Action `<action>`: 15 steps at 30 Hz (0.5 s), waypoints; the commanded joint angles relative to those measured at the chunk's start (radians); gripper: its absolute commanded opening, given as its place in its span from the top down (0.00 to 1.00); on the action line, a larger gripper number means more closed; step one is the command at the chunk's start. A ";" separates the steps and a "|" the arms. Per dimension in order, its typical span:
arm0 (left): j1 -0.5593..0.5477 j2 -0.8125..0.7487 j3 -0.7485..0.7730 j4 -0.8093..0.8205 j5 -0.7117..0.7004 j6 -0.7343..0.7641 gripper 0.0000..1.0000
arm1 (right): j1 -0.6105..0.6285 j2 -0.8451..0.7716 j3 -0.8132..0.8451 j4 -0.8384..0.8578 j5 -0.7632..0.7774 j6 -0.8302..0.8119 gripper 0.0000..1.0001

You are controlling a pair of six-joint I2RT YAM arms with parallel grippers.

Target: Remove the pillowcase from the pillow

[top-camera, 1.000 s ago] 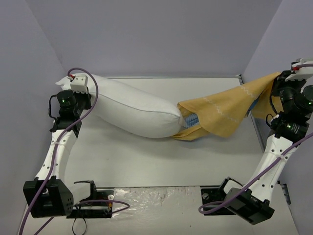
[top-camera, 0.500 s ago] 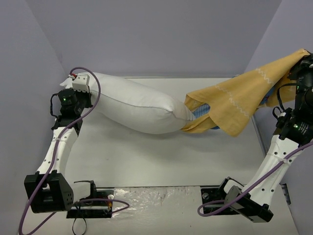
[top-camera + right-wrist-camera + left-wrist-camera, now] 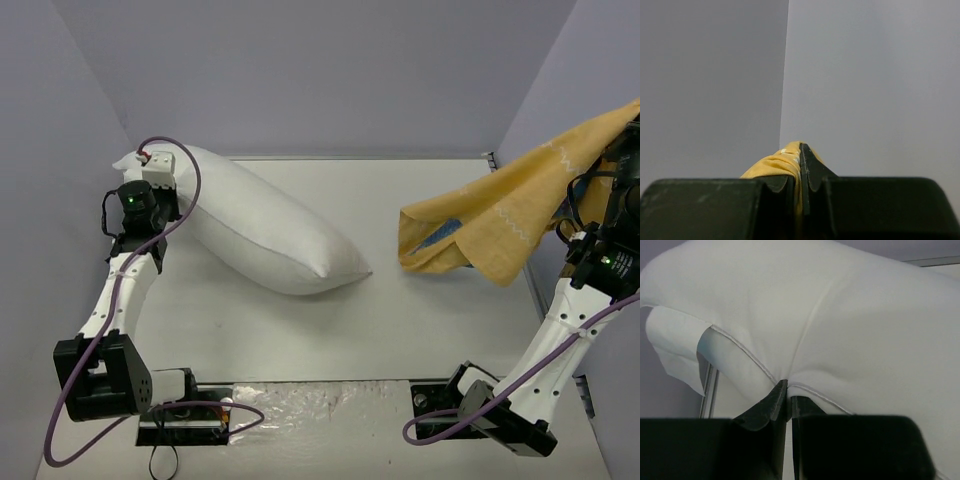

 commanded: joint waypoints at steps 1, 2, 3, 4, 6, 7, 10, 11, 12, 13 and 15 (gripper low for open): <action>0.016 -0.035 0.039 0.155 -0.024 -0.023 0.98 | -0.010 -0.011 0.011 0.128 0.016 -0.010 1.00; 0.014 -0.038 0.044 0.155 -0.016 -0.027 0.98 | -0.010 -0.005 0.011 0.122 0.002 0.000 1.00; 0.014 -0.041 0.048 0.167 0.022 -0.046 0.98 | -0.010 0.012 0.022 0.110 -0.019 0.004 1.00; 0.010 -0.043 0.050 0.180 0.049 -0.052 0.98 | -0.010 0.021 0.026 0.086 -0.089 0.036 1.00; -0.025 -0.034 0.065 0.201 0.115 -0.067 0.98 | 0.000 0.047 0.016 0.063 -0.182 0.066 1.00; -0.044 -0.026 0.077 0.200 0.199 -0.066 0.98 | 0.014 0.055 0.006 0.046 -0.257 0.082 1.00; -0.128 0.009 0.119 0.181 0.365 -0.055 0.98 | 0.135 0.066 -0.058 -0.008 -0.232 0.017 1.00; -0.159 0.015 0.131 0.165 0.384 -0.029 0.98 | 0.172 0.064 -0.079 -0.014 -0.210 -0.005 1.00; -0.183 0.026 0.143 0.113 0.398 -0.008 0.98 | 0.225 0.060 -0.119 -0.016 -0.199 -0.020 1.00; -0.217 0.028 0.159 0.093 0.412 0.009 0.98 | 0.244 0.063 -0.133 -0.017 -0.201 -0.023 1.00; -0.233 0.020 0.151 0.083 0.424 0.019 0.98 | 0.299 0.082 -0.153 -0.020 -0.210 -0.016 1.00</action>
